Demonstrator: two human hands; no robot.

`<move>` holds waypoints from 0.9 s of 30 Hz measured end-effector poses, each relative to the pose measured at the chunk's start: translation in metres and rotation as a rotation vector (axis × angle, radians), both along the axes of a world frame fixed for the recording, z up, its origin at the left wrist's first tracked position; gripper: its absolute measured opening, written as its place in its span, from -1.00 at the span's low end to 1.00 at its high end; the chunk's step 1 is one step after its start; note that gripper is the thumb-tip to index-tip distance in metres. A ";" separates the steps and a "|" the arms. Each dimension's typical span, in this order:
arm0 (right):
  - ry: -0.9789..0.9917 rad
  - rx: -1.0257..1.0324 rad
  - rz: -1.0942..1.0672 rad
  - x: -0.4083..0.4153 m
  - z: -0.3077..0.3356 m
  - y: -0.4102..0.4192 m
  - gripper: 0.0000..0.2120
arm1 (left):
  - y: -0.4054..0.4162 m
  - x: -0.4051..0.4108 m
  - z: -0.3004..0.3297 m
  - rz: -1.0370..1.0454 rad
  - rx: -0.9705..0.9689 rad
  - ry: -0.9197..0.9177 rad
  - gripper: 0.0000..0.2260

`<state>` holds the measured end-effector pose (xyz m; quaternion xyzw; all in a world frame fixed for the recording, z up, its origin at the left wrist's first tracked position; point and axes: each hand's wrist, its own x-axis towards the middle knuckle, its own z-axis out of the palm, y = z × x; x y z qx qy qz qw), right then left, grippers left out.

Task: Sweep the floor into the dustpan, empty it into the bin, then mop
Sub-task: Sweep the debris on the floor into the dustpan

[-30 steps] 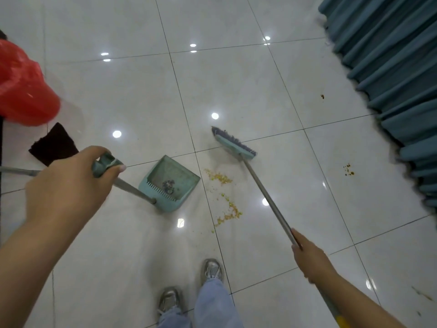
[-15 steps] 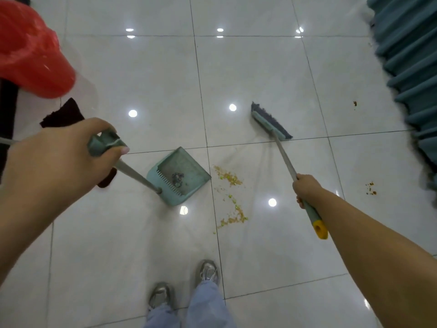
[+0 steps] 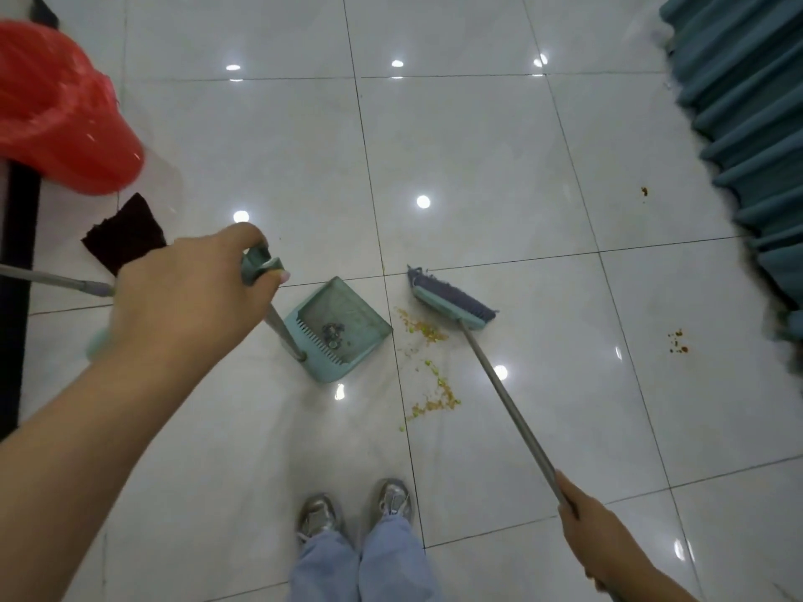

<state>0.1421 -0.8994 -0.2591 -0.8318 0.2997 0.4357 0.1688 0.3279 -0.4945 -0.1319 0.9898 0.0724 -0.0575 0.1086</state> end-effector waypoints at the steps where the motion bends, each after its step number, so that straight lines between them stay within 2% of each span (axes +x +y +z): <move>1: -0.001 0.006 -0.020 -0.007 0.001 0.002 -0.55 | -0.001 -0.002 0.001 0.002 0.010 0.010 -0.74; 8: -0.140 0.007 -0.140 -0.011 0.017 0.024 -0.58 | 0.001 -0.012 0.002 -0.015 0.016 0.006 -0.72; 11: -0.185 -0.014 -0.036 0.024 0.001 0.028 -0.55 | -0.004 -0.014 0.009 -0.036 0.029 -0.004 -0.72; 14: -0.191 0.005 -0.055 0.065 -0.024 0.029 -0.54 | -0.014 -0.014 0.020 -0.027 0.040 0.008 -0.73; 18: -0.123 0.016 0.026 0.063 -0.034 0.030 -0.55 | -0.034 0.002 0.036 -0.024 0.025 -0.033 -0.74; 23: -0.172 0.144 -0.212 0.003 -0.027 -0.020 -0.63 | -0.062 0.021 0.054 0.017 -0.002 -0.119 -0.72; 27: -0.269 0.150 -0.184 0.009 -0.025 -0.073 -0.66 | -0.092 0.040 0.063 0.033 0.001 -0.218 -0.69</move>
